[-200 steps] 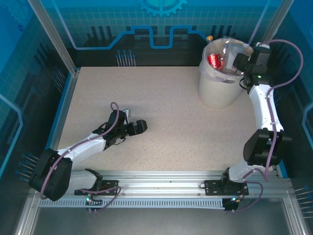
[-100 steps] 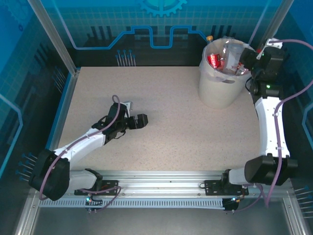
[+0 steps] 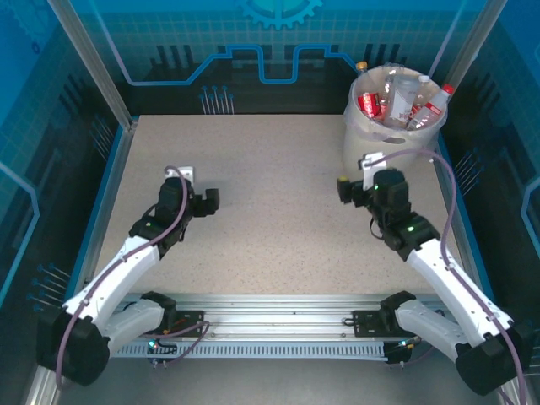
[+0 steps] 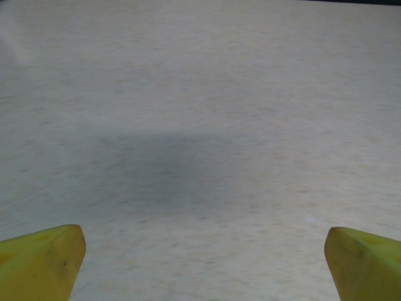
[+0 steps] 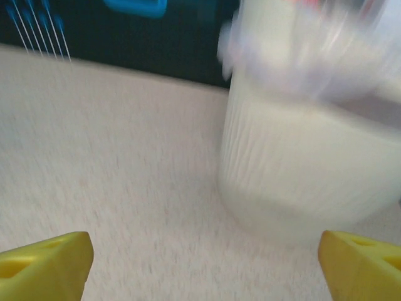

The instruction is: Put the plastic bottles in the bin

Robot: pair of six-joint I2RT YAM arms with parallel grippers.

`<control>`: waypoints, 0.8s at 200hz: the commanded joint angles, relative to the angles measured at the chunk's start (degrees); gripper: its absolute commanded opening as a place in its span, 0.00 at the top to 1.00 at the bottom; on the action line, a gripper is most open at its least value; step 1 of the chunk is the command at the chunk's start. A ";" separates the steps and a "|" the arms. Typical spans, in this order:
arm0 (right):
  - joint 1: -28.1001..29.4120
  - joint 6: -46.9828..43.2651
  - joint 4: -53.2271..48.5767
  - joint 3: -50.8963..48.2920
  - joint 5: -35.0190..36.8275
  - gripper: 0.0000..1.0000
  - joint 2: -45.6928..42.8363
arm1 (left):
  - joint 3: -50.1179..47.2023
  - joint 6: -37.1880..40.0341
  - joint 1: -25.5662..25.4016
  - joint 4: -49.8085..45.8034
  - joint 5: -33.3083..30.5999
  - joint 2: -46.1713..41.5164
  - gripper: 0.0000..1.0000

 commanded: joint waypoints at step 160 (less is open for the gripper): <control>-12.11 -6.29 64.16 -21.96 -4.66 0.00 31.81 | -15.11 9.21 15.75 49.80 7.27 21.06 0.01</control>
